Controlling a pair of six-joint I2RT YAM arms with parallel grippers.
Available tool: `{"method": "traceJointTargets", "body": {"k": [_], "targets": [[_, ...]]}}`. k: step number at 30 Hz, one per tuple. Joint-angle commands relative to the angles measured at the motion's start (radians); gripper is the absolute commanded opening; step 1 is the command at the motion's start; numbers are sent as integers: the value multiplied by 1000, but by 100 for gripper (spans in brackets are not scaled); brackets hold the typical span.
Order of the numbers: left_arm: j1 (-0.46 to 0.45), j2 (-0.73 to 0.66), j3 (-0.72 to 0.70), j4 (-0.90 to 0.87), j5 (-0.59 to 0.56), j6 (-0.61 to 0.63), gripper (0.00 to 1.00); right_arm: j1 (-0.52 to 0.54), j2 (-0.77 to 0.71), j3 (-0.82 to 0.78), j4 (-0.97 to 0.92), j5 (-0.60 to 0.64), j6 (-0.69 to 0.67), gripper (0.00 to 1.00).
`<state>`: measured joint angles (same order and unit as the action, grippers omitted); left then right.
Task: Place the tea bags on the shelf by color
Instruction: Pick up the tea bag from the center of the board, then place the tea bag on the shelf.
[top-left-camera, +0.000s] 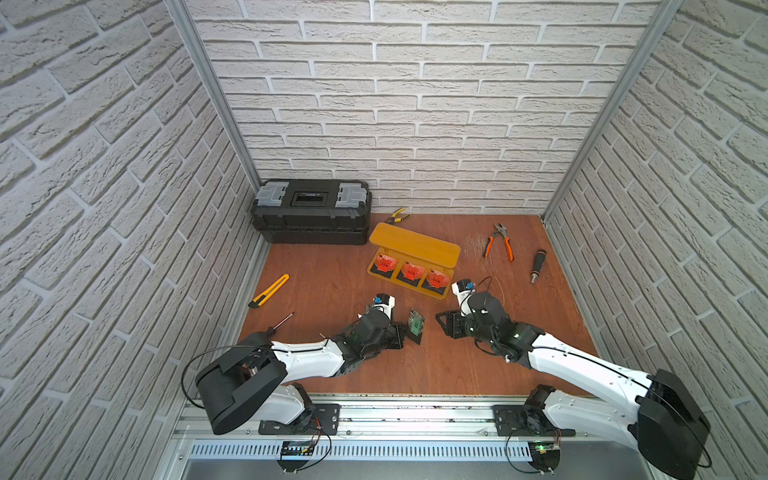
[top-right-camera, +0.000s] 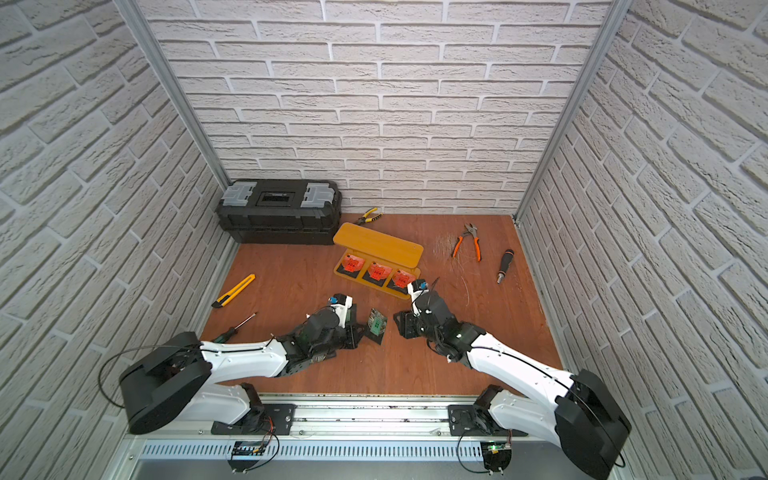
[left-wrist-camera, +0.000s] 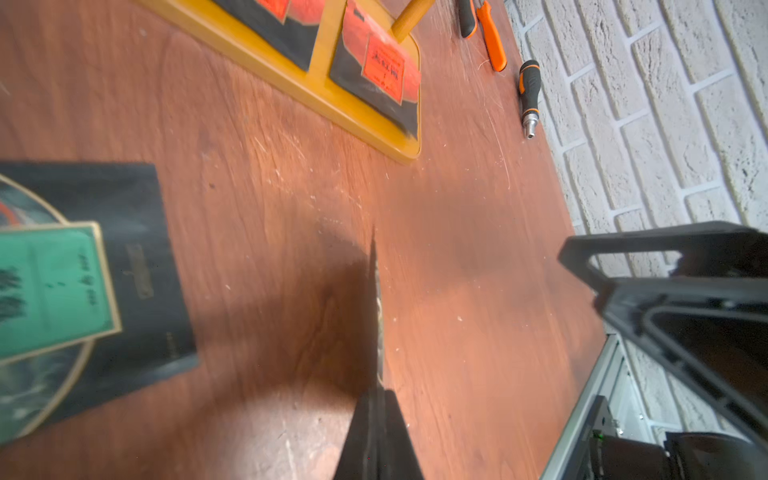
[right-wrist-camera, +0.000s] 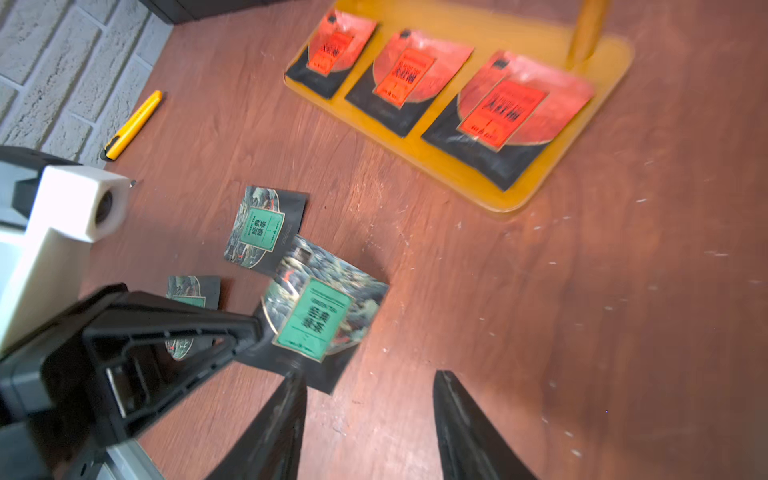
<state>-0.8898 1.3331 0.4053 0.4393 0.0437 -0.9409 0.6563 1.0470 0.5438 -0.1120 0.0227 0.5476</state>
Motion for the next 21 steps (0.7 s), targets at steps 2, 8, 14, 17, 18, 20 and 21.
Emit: {"method": "traceJointTargets", "body": {"k": [2, 8, 14, 17, 18, 20, 21], "targets": [[37, -84, 36, -132, 47, 108, 0, -4, -110, -26, -61, 84, -65, 54], [105, -203, 83, -290, 80, 198, 0, -4, -238, -57, -105, 120, -80, 56], [190, -284, 158, -435, 127, 288, 0, -4, -300, -76, -123, 138, -78, 56], [249, -289, 201, -476, 182, 317, 0, -3, -313, -80, -129, 143, -75, 56], [270, -285, 218, -486, 209, 328, 0, -4, -318, -79, -130, 143, -75, 56], [304, -272, 254, -508, 243, 350, 0, -4, -324, -78, -136, 146, -72, 56], [319, -261, 276, -521, 258, 366, 0, -4, -330, -78, -138, 146, -71, 56]]}}
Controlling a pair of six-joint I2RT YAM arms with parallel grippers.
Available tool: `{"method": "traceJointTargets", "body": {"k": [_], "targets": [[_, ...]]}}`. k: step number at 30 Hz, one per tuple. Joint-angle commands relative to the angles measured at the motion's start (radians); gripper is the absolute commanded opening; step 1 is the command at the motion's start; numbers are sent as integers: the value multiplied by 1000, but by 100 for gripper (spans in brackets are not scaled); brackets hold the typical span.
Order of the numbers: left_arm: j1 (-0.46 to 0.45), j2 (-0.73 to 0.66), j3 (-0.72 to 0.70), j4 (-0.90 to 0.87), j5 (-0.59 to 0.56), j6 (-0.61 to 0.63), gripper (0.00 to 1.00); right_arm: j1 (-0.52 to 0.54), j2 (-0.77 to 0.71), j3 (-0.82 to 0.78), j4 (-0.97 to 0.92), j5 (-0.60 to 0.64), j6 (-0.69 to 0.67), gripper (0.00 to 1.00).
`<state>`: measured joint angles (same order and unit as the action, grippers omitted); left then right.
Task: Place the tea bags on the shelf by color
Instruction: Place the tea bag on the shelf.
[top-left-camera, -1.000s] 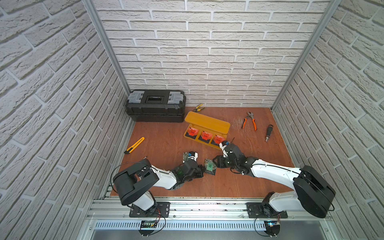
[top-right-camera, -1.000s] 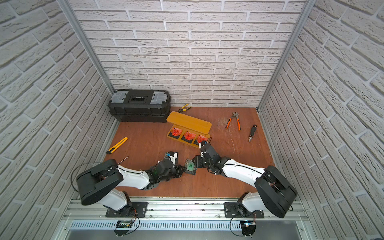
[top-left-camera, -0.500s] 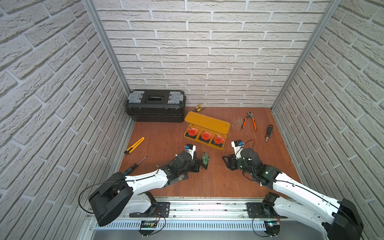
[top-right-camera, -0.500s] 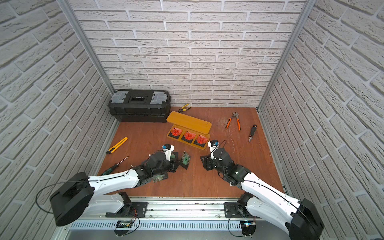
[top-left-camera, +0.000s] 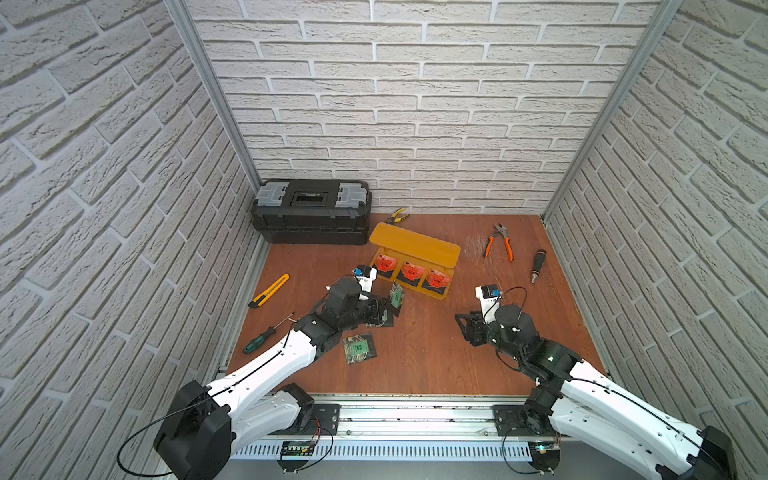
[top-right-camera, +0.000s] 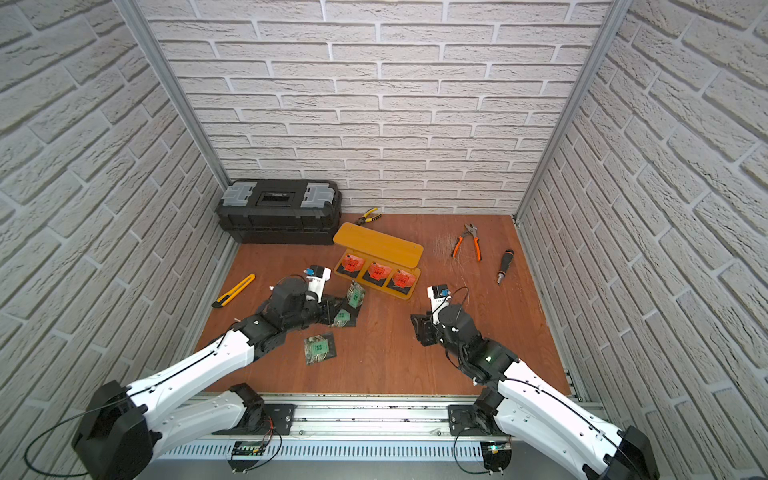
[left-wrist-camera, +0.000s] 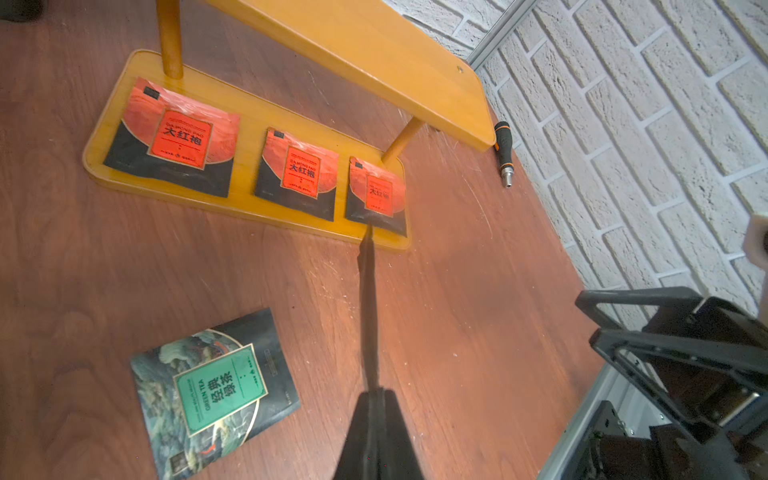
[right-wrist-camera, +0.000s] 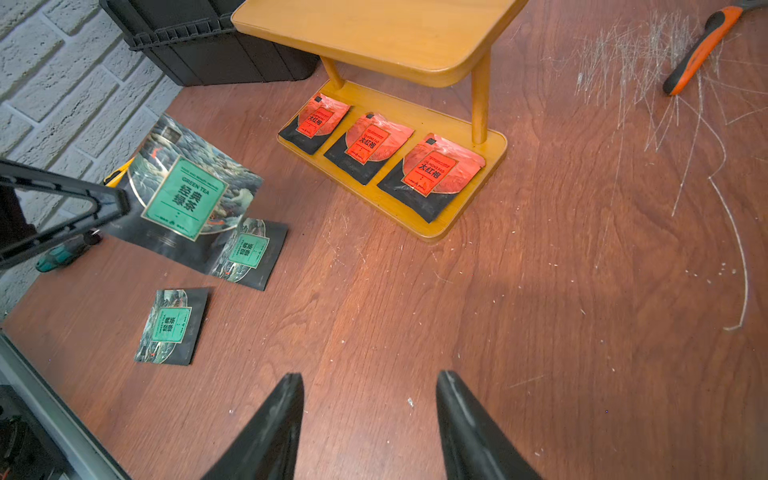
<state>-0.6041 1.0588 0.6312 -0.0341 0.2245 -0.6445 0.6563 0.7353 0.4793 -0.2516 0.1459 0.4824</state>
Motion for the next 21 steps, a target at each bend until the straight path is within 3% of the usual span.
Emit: {"method": "traceJointTargets", "body": {"k": [1, 21], "targets": [[48, 25, 73, -62, 93, 85, 0, -4, -23, -15, 2, 23, -5, 56], [263, 322, 458, -117, 268, 190, 0, -4, -125, -58, -18, 50, 21, 56]]}}
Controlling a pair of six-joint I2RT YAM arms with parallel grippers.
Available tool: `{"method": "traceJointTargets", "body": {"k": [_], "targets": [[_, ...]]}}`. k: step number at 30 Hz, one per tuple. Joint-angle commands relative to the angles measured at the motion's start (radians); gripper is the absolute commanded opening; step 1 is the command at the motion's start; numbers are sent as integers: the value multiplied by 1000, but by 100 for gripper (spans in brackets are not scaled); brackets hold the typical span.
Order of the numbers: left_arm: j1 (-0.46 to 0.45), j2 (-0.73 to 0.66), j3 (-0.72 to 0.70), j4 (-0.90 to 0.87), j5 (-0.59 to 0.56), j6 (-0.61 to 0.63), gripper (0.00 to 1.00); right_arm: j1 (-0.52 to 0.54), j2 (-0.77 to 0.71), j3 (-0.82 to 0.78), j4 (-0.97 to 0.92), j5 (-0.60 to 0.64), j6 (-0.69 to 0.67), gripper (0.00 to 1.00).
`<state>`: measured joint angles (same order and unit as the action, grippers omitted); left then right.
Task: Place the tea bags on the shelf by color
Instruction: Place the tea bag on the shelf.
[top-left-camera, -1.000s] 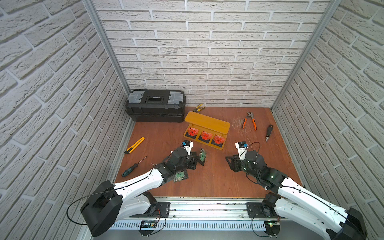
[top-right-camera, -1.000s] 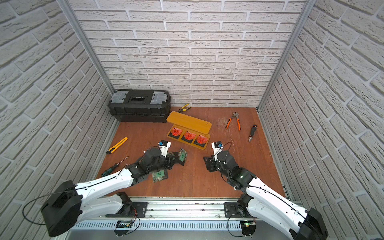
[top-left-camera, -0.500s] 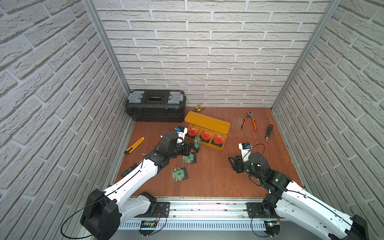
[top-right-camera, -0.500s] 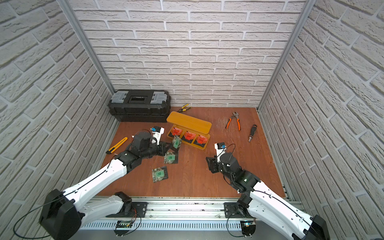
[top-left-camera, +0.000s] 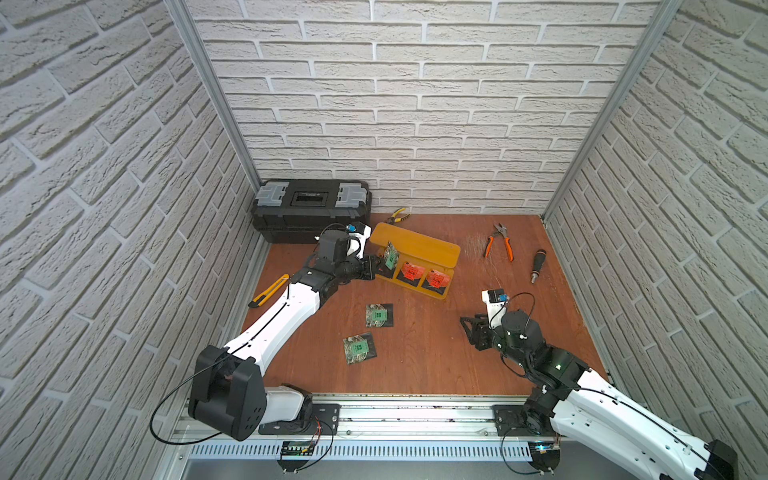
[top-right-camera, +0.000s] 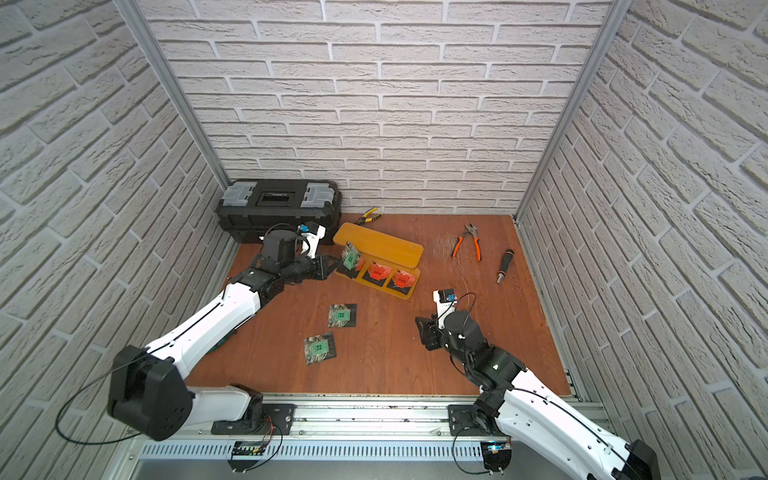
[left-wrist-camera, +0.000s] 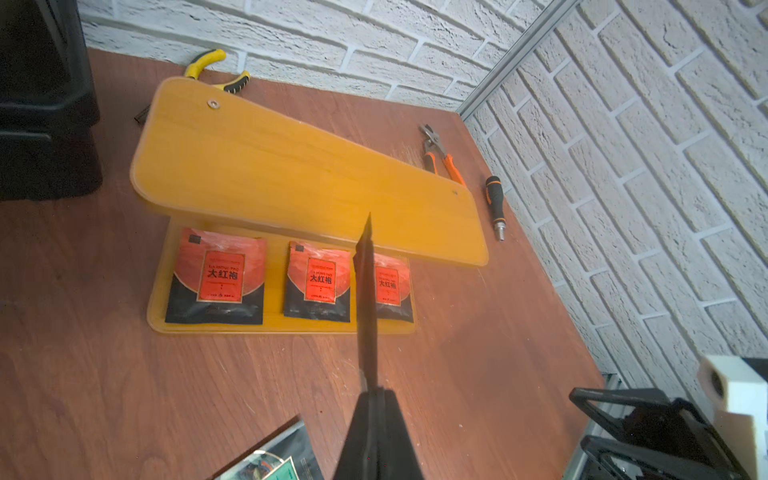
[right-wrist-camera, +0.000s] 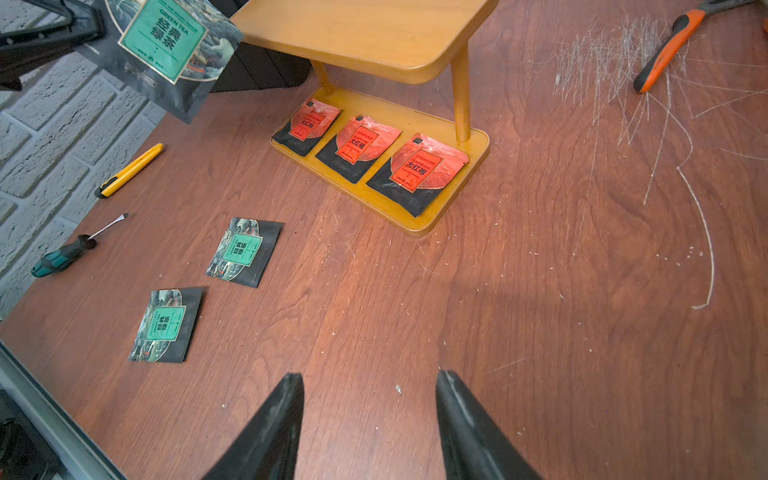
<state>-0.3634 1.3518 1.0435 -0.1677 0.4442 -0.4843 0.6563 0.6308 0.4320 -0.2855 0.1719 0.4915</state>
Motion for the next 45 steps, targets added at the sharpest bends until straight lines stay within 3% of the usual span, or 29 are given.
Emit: {"method": "traceJointTargets", "body": {"k": [1, 13, 27, 45], "targets": [[32, 46, 63, 20, 57, 30, 0, -4, -28, -13, 14, 26, 14, 56], [102, 278, 299, -33, 167, 41, 0, -4, -68, -33, 8, 30, 35, 56], [138, 520, 542, -187, 188, 70, 0, -4, -86, -43, 0, 36, 40, 56], [149, 622, 661, -332, 125, 132, 0, -4, -103, -54, -3, 47, 41, 56]]}}
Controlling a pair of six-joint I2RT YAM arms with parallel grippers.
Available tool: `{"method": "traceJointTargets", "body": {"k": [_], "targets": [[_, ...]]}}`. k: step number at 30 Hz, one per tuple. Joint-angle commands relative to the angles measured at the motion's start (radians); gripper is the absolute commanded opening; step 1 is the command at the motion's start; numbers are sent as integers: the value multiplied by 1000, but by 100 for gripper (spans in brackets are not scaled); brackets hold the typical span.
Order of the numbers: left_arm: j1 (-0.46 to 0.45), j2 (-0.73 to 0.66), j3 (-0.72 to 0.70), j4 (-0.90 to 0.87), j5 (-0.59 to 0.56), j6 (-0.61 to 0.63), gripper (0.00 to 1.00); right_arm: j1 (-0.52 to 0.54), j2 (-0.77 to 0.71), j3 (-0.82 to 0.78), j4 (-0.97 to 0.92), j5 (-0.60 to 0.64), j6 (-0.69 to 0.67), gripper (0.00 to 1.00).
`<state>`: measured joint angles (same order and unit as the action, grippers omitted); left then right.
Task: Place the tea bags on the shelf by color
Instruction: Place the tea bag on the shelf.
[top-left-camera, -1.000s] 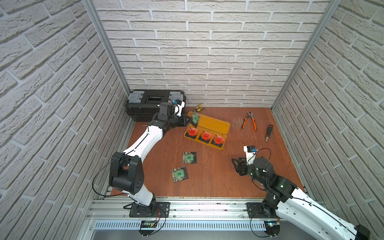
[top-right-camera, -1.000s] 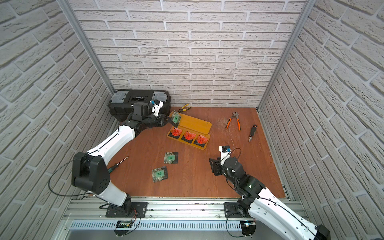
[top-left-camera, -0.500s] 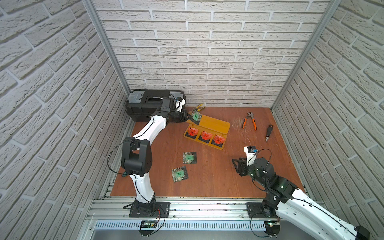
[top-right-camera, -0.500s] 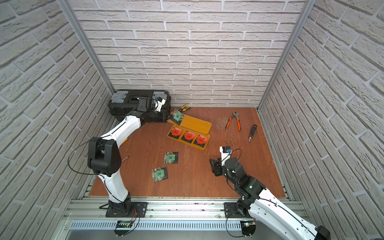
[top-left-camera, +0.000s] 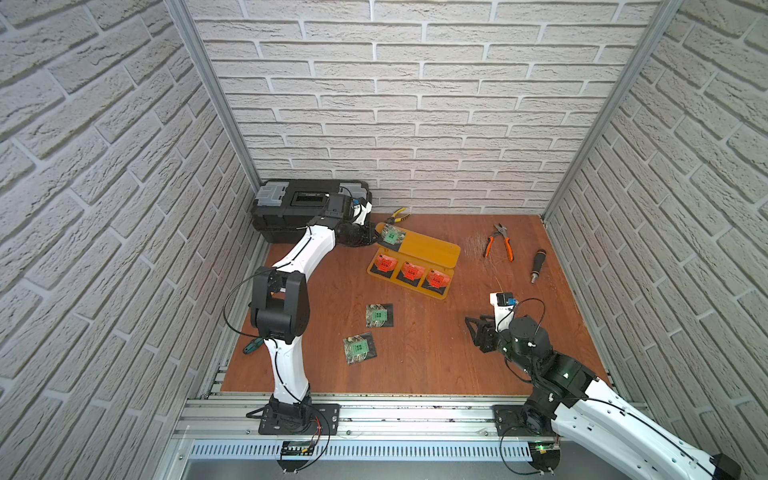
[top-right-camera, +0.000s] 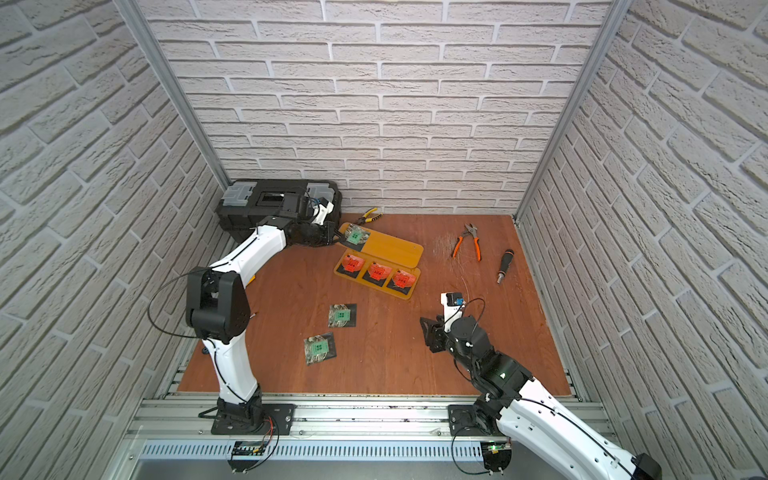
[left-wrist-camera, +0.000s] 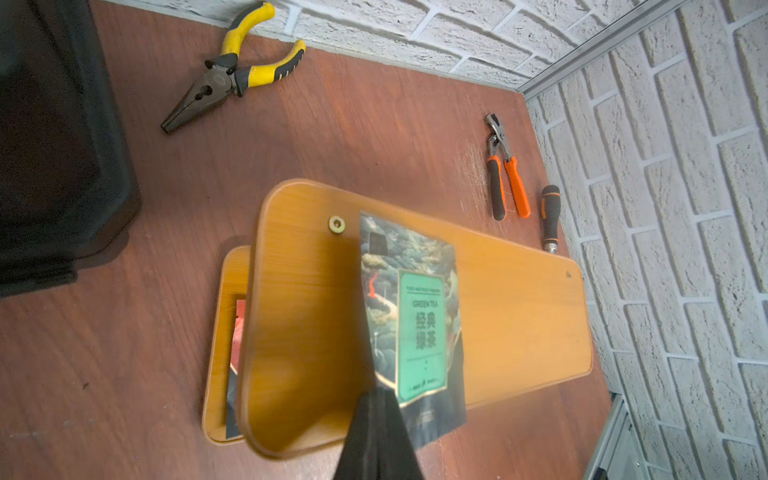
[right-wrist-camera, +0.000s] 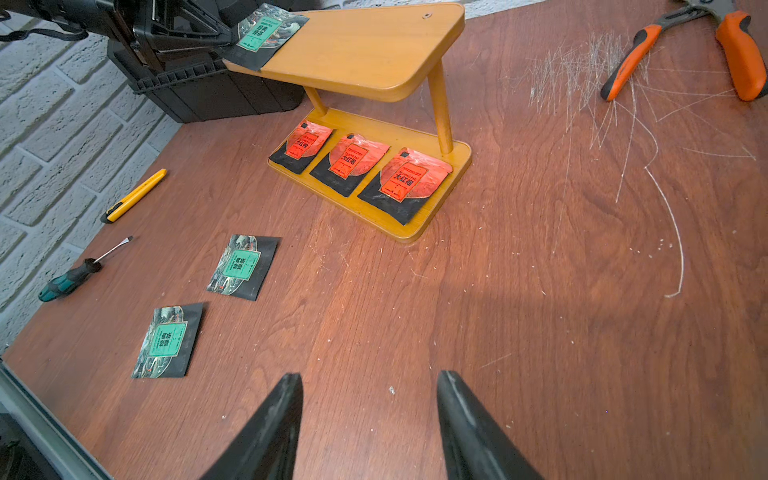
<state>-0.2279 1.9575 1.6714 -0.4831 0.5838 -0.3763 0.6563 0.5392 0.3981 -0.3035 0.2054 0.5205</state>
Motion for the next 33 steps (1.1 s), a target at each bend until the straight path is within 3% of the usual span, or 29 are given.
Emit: {"method": "traceJointTargets", "body": {"k": [1, 24, 33], "targets": [[16, 20, 35, -15, -13, 24, 0, -3, -13, -20, 14, 14, 12, 56], [31, 63, 80, -22, -4, 19, 0, -3, -32, -25, 13, 23, 17, 57], [35, 60, 96, -35, -10, 20, 24, -4, -31, -27, 20, 25, 19, 57]]}}
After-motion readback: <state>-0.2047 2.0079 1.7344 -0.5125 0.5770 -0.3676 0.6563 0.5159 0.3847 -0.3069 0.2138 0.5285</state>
